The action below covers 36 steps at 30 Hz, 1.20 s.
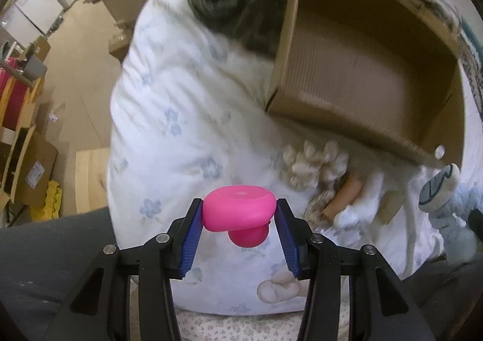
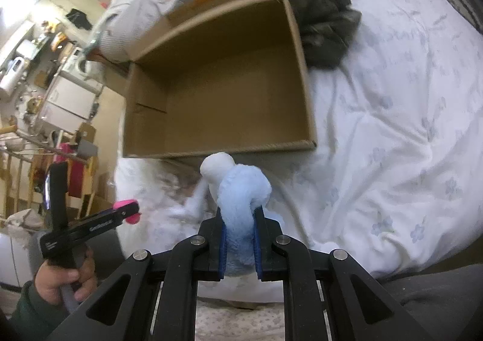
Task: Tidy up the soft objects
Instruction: 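Carry the pink toy and blue plush into the box and open both tools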
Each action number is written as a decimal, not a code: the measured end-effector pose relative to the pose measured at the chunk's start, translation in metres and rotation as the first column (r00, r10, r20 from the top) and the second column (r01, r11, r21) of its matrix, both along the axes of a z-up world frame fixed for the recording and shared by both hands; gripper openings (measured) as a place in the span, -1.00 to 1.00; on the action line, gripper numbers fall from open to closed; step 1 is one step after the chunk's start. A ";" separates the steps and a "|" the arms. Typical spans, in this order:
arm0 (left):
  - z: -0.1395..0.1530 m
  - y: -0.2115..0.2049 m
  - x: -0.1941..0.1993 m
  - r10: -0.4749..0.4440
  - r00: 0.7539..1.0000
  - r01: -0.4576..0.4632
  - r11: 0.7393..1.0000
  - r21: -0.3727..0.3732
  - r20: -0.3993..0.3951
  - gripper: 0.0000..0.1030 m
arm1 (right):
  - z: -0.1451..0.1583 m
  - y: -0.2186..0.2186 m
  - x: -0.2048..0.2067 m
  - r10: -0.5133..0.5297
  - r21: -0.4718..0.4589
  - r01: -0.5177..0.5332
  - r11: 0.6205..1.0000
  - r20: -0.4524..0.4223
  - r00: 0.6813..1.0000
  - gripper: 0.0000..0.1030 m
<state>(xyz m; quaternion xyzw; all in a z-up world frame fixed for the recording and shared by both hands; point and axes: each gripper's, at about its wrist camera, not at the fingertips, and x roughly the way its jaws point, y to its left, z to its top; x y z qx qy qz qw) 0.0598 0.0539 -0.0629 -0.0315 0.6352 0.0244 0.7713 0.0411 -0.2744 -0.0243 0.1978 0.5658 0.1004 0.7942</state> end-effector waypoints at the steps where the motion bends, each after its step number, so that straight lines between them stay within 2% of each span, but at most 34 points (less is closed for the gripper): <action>1: 0.004 0.000 0.002 0.001 1.000 -0.001 1.000 0.000 0.020 -0.15 | 0.005 0.002 0.001 0.004 0.008 -0.004 1.000 0.013 1.000 -0.70; 5: 0.035 -0.008 0.018 -0.014 0.995 0.015 1.000 0.000 0.097 -0.15 | 0.027 0.005 0.011 0.006 0.087 -0.014 0.996 0.088 0.996 -0.70; 9: 0.064 -0.022 0.040 -0.039 0.986 0.039 0.999 0.005 0.161 -0.15 | 0.041 -0.001 0.032 -0.022 0.126 0.002 0.992 0.155 0.988 -0.70; 17: 0.088 -0.054 0.082 -0.122 0.959 0.111 0.992 0.056 0.256 -0.15 | 0.035 0.004 0.070 -0.034 0.094 0.012 0.995 0.235 0.971 -0.70; 22: 0.078 -0.076 0.100 -0.177 0.939 0.153 0.983 0.103 0.296 -0.15 | 0.014 0.008 0.084 -0.034 0.062 0.019 0.998 0.260 0.965 -0.70; 30: 0.038 -0.093 0.119 -0.205 0.933 0.190 0.979 0.079 0.295 -0.15 | -0.013 0.021 0.095 0.019 0.011 -0.022 1.000 0.226 0.974 -0.70; 36: 0.018 -0.099 0.119 -0.234 0.932 0.225 0.972 0.063 0.275 -0.15 | -0.035 0.026 0.105 0.032 0.008 -0.033 0.999 0.163 0.986 -0.70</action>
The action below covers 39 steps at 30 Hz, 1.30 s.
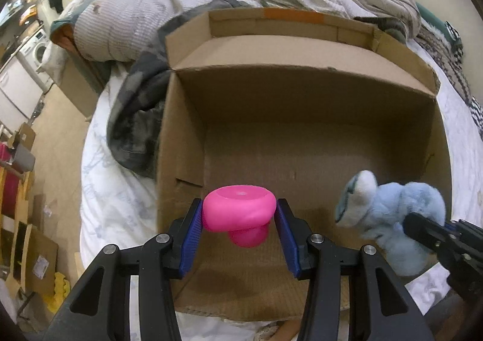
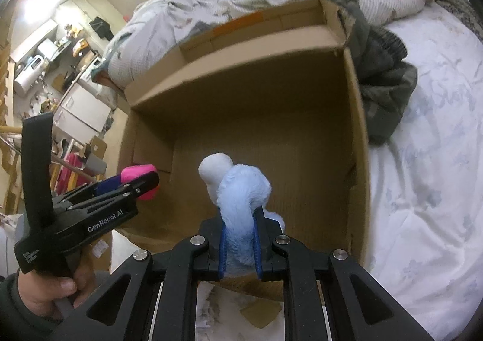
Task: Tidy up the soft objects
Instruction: 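Carry the pink toy and blue plush into the box and open both tools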
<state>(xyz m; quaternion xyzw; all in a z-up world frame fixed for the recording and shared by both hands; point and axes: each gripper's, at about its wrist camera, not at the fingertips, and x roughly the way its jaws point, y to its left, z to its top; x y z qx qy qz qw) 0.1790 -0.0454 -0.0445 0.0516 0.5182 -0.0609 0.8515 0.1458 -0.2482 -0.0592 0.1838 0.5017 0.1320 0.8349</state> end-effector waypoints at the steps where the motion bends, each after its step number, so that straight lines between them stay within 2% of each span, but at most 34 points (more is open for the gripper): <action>1: -0.001 -0.002 0.000 -0.006 1.000 0.006 1.000 0.006 0.003 -0.15 | -0.002 0.002 0.001 0.004 -0.003 -0.004 1.000 -0.007 1.000 -0.70; 10: -0.007 -0.007 -0.003 -0.028 1.000 0.028 0.999 0.032 -0.011 -0.15 | -0.021 0.012 0.005 0.021 -0.064 -0.026 0.998 -0.076 0.997 -0.69; 22: -0.020 -0.008 -0.003 -0.029 0.999 0.031 0.998 0.046 -0.043 -0.15 | -0.025 0.008 0.011 -0.024 -0.083 0.017 0.996 -0.087 0.996 -0.67; 25: -0.021 -0.008 -0.002 -0.028 0.999 0.030 0.998 0.048 -0.043 -0.15 | -0.023 0.009 0.012 -0.024 -0.097 0.016 0.995 -0.079 0.997 -0.62; 28: -0.022 -0.008 -0.003 -0.025 0.999 0.027 0.998 0.049 -0.042 -0.14 | -0.020 0.008 0.011 -0.031 -0.105 0.024 0.994 -0.065 0.997 -0.40; 30: -0.022 -0.008 -0.003 -0.026 0.999 0.028 0.998 0.050 -0.047 -0.14 | -0.016 0.007 0.011 -0.033 -0.102 0.029 0.994 -0.043 0.999 0.12; 32: -0.023 -0.009 -0.003 -0.025 0.998 0.027 0.998 0.050 -0.051 -0.11 | -0.012 0.009 0.010 -0.028 -0.101 0.027 0.995 -0.018 0.999 0.19; 34: -0.023 -0.008 -0.002 -0.024 0.998 0.026 0.998 0.048 -0.052 0.13 | -0.005 0.013 0.009 -0.030 -0.162 0.032 0.986 0.017 0.999 0.34; 35: -0.022 -0.008 -0.002 -0.021 0.999 0.023 0.999 0.045 -0.049 0.19 | -0.001 0.013 0.007 -0.030 -0.169 0.036 0.985 0.040 0.999 0.40; 37: -0.019 -0.007 -0.003 -0.015 0.999 0.017 0.999 0.034 -0.037 0.32 | 0.006 0.011 0.006 -0.035 -0.154 0.046 0.987 0.077 0.996 0.50; 39: -0.016 -0.006 -0.003 -0.012 0.999 0.013 0.999 0.034 -0.030 0.35 | 0.009 0.008 0.006 -0.049 -0.142 0.061 0.988 0.090 0.995 0.58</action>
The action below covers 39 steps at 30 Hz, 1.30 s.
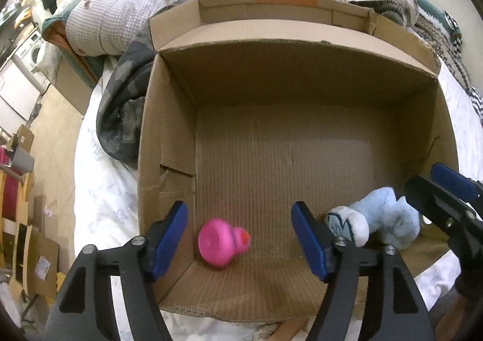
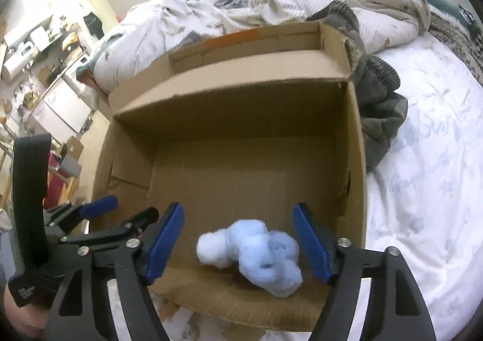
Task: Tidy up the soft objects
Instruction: 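Carry the pink toy and blue plush into the box and open both tools, then withdraw both tools from the box toward the remaining items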
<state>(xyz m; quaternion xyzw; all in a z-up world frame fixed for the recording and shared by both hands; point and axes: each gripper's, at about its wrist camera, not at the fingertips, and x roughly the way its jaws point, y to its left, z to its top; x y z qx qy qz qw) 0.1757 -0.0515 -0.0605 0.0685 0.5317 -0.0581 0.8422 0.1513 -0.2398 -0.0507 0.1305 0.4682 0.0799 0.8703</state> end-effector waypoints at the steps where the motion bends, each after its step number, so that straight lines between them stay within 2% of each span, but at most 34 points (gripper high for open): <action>1: 0.001 0.000 0.000 0.001 1.000 -0.001 1.000 0.001 0.002 0.35 | 0.000 -0.002 0.000 -0.006 0.009 0.006 1.000 0.000 1.000 0.59; 7: 0.002 0.003 0.002 0.012 1.000 -0.012 1.000 -0.001 -0.002 0.35 | -0.006 -0.003 0.001 -0.020 0.029 0.021 0.999 -0.036 0.999 0.60; 20: 0.016 0.005 -0.010 0.001 1.000 -0.001 1.000 -0.002 0.023 0.35 | 0.000 -0.005 -0.001 -0.032 0.040 0.033 0.999 -0.033 0.999 0.60; 30: 0.039 0.021 -0.028 0.024 0.998 -0.023 1.000 -0.019 0.065 0.35 | 0.010 -0.014 -0.021 -0.068 0.053 0.070 0.996 -0.025 0.997 0.60; 39: 0.042 0.034 -0.048 0.052 0.997 -0.051 0.998 -0.023 0.050 0.35 | 0.016 -0.018 -0.043 -0.064 0.045 0.065 0.997 -0.038 0.997 0.60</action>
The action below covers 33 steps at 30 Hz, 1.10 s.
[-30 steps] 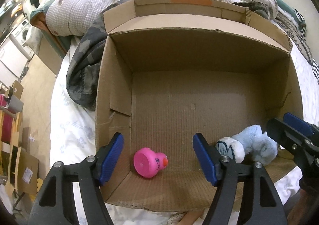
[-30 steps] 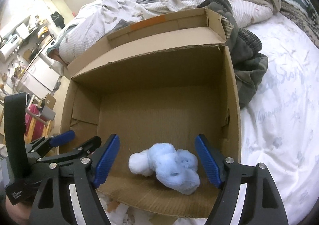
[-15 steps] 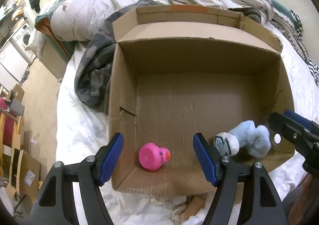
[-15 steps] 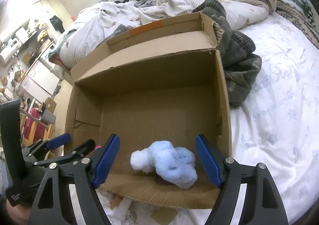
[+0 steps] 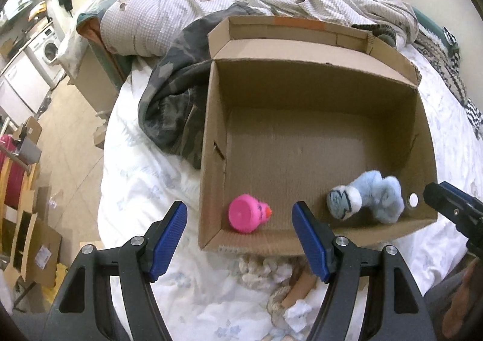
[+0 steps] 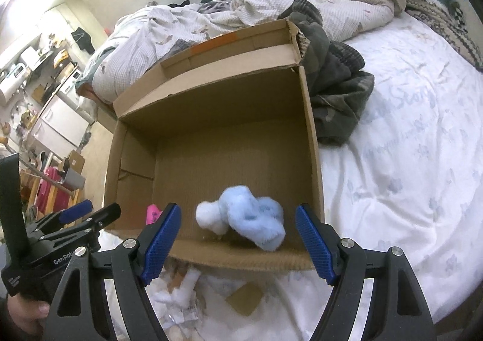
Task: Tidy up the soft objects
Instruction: 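Withdraw both tools from the box toward the remaining items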
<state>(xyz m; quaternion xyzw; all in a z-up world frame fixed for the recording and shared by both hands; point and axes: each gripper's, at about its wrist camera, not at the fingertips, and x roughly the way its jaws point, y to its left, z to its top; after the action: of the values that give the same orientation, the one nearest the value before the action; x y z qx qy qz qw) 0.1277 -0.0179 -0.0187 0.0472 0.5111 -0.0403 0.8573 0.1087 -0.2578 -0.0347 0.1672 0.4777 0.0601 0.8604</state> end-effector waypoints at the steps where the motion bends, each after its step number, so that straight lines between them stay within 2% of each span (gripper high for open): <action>1: 0.000 0.002 -0.002 0.004 1.000 -0.004 1.000 -0.001 -0.002 0.35 | 0.000 0.000 -0.002 0.003 0.001 -0.003 1.000 0.000 1.000 0.60; 11: -0.006 0.025 -0.030 0.055 0.997 -0.057 0.998 -0.034 -0.051 0.35 | -0.005 0.001 -0.029 0.025 0.022 -0.024 0.999 -0.048 0.999 0.60; 16: -0.017 0.043 -0.036 0.104 0.991 -0.107 0.994 -0.036 -0.089 0.35 | -0.019 -0.007 -0.041 0.008 0.079 0.000 0.997 -0.106 0.994 0.60; 21: -0.031 0.064 -0.031 0.193 0.971 -0.200 0.979 -0.036 -0.142 0.35 | -0.039 -0.013 -0.043 -0.031 0.121 0.057 0.991 -0.203 0.979 0.60; 24: -0.046 0.071 -0.026 0.216 0.955 -0.230 0.972 -0.051 -0.205 0.35 | -0.044 -0.013 -0.040 -0.045 0.126 0.075 0.989 -0.229 0.972 0.60; 26: -0.055 0.071 -0.024 0.215 0.948 -0.237 0.969 -0.070 -0.236 0.35 | -0.046 -0.011 -0.039 -0.044 0.115 0.074 0.991 -0.241 0.970 0.60; 30: -0.073 0.054 -0.019 0.156 0.938 -0.199 0.973 -0.113 -0.308 0.35 | -0.052 -0.007 -0.038 -0.033 0.107 0.063 0.992 -0.263 0.964 0.60; 33: -0.078 0.037 -0.015 0.109 0.942 -0.166 0.973 -0.159 -0.317 0.35 | -0.055 -0.006 -0.035 -0.032 0.092 0.059 0.994 -0.274 0.961 0.60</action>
<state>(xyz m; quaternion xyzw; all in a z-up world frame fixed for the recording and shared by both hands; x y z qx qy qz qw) 0.1130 0.0189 -0.0963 -0.0747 0.6339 -0.0337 0.7691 0.0740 -0.2635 -0.0902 0.2273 0.5839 0.0403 0.7783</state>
